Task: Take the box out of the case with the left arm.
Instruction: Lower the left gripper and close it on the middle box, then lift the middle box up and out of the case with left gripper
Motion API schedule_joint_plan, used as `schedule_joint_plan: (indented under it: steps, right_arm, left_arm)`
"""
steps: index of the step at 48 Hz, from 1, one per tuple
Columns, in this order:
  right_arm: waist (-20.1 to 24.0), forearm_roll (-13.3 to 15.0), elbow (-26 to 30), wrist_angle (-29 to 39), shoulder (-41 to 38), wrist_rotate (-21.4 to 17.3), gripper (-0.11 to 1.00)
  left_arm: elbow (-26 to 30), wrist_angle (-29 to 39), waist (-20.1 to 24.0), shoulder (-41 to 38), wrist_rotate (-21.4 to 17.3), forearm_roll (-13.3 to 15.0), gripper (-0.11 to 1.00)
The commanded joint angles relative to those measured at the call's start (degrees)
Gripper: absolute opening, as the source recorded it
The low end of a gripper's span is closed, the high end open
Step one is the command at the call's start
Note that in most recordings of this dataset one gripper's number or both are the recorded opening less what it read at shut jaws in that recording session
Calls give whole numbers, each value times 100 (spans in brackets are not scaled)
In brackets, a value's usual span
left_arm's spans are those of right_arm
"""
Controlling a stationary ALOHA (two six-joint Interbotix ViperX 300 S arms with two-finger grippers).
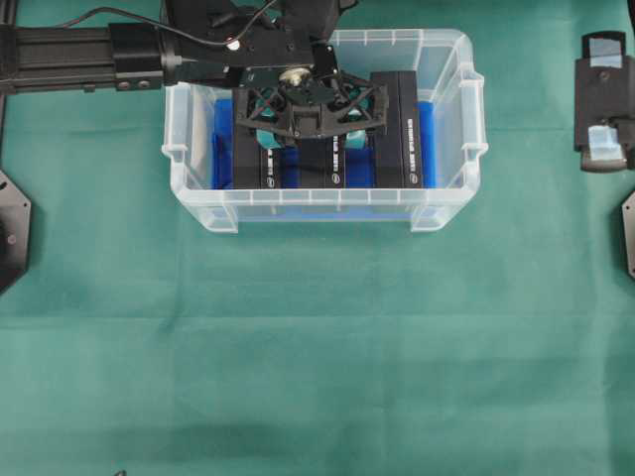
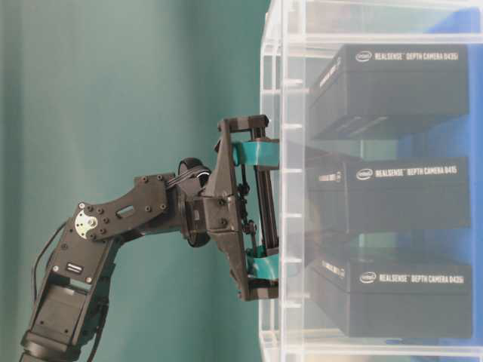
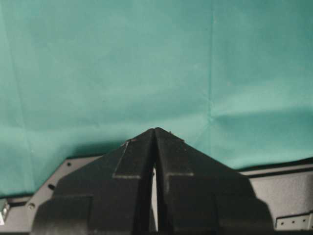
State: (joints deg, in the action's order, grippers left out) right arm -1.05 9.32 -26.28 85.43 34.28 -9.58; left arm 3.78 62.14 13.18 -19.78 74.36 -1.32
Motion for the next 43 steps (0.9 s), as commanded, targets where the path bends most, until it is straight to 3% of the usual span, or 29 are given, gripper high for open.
schedule_joint_plan:
  steps: [1,19,43]
  right_arm:
    - [0,18,62,-18,18,-9,0]
    - [-9,18,70,-26,9,-9,0]
    - [0,18,70,-18,18,-9,0]
  left_arm:
    - [141,132,0,229,9,9,60]
    - [729,1143,9,545,0,53,60]
    - [2417,2461,18,633,9,9,60]
